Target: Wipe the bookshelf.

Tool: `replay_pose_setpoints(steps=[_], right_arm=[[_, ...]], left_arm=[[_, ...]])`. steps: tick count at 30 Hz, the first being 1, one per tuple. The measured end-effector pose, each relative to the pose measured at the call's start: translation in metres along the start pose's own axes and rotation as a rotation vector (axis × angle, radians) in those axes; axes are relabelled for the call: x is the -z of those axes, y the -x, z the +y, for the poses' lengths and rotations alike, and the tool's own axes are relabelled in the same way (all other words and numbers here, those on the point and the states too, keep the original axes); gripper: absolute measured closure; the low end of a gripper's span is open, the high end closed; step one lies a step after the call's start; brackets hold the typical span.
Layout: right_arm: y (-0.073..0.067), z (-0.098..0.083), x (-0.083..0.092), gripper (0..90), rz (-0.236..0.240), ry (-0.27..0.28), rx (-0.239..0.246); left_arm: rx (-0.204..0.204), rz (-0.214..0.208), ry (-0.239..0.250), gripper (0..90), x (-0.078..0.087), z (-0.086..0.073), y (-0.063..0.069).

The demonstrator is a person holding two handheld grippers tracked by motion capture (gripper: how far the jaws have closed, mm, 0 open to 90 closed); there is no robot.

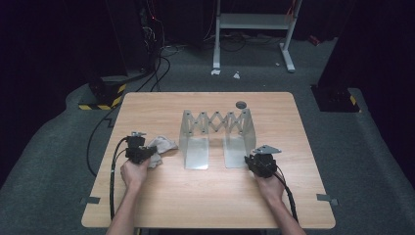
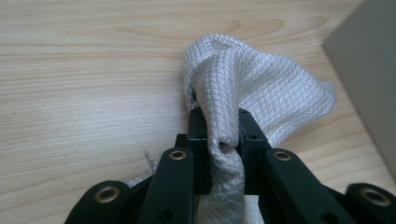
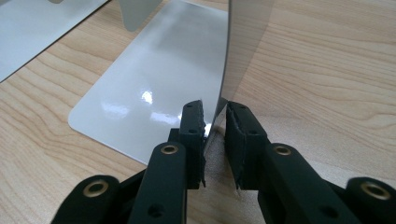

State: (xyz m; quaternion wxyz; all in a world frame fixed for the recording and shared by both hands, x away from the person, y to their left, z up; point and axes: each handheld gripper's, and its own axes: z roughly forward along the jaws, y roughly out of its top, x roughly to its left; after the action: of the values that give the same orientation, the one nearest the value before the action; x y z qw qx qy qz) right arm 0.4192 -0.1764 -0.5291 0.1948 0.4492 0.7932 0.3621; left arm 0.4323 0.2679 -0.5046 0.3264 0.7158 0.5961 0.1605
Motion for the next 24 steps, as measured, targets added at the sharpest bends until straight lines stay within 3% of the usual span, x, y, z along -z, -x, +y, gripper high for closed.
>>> replay_pose_setpoints(steps=[4, 12, 20, 24], right_arm=[[-0.001, 0.000, 0.000, 77.4, -0.006, 0.001, 0.001], [-0.001, 0.000, 0.000, 77.4, -0.008, 0.000, 0.005], [-0.001, 0.000, 0.000, 77.4, -0.009, 0.000, 0.005], [-0.001, 0.000, 0.000, 77.4, -0.007, 0.000, 0.004]], left_arm=[[-0.050, -0.047, 0.006, 79.0, 0.002, -0.001, 0.013], [-0.112, -0.086, 0.017, 79.7, 0.002, -0.002, 0.035], [-0.180, -0.145, -0.008, 79.8, -0.007, -0.003, 0.062], [-0.202, -0.151, -0.019, 79.8, -0.011, -0.006, 0.071]])
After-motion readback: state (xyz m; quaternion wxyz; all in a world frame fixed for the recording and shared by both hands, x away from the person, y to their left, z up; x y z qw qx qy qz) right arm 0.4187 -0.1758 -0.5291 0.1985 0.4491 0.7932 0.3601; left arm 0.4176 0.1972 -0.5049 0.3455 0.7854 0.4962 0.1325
